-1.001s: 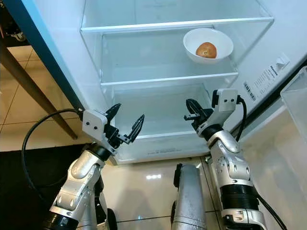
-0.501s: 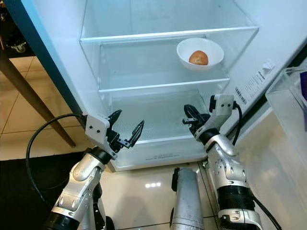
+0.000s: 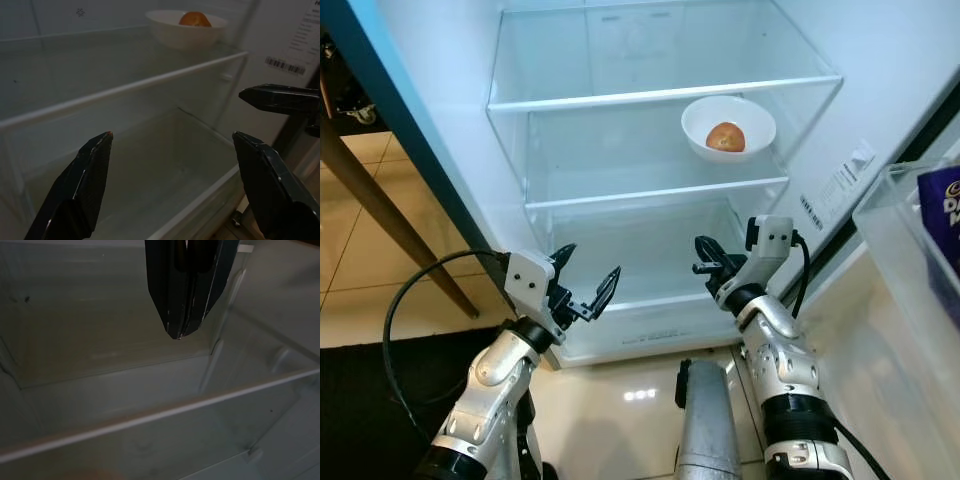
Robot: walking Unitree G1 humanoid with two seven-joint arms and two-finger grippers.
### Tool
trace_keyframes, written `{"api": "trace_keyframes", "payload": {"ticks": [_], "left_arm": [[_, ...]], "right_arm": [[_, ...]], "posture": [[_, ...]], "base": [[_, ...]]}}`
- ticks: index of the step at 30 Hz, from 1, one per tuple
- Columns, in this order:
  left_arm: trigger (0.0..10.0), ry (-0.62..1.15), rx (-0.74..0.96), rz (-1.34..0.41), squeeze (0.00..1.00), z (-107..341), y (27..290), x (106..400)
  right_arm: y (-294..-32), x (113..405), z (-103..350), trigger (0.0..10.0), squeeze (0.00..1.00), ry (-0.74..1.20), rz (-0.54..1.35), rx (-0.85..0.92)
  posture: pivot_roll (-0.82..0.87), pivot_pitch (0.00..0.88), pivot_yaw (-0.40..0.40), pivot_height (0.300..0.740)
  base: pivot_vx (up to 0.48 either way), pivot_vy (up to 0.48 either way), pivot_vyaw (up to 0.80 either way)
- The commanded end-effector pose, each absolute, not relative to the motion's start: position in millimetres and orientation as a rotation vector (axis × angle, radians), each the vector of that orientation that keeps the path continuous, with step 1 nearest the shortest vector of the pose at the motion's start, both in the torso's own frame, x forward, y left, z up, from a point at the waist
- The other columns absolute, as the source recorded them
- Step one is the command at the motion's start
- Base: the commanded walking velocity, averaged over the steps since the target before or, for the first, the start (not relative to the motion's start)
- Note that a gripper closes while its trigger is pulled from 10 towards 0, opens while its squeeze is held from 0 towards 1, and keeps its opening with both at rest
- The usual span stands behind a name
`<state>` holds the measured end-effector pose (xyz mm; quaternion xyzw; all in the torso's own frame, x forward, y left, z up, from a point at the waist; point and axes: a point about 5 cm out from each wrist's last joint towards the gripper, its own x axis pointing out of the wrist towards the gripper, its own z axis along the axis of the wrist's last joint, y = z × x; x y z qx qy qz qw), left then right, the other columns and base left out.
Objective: Restocking fridge
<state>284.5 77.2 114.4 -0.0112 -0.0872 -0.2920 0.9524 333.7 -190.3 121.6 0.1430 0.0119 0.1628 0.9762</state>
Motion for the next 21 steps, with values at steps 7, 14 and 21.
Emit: {"api": "trace_keyframes", "payload": {"ticks": [7, 14, 21], "left_arm": [[10.0, -0.128, 0.003, -0.617, 0.00, 100, 76, 280], [10.0, -0.073, 0.033, -0.644, 0.00, 86, 75, 276], [10.0, -0.062, 0.038, -0.646, 0.00, 81, 75, 273]], "right_arm": [[-189, 333, 115, 10.0, 0.00, 0.034, 0.316, 0.286], [-188, 332, 109, 10.0, 0.00, 0.045, 0.316, 0.298], [-187, 330, 103, 10.0, 0.00, 0.064, 0.322, 0.304]], "posture": [[-0.01, 0.151, 0.024, 0.606], [0.00, 0.157, 0.025, 0.606], [0.00, 0.157, 0.024, 0.606]], "base": [[0.000, 0.000, 0.00], [0.000, 0.000, 0.00], [0.000, 0.000, 0.00]]}}
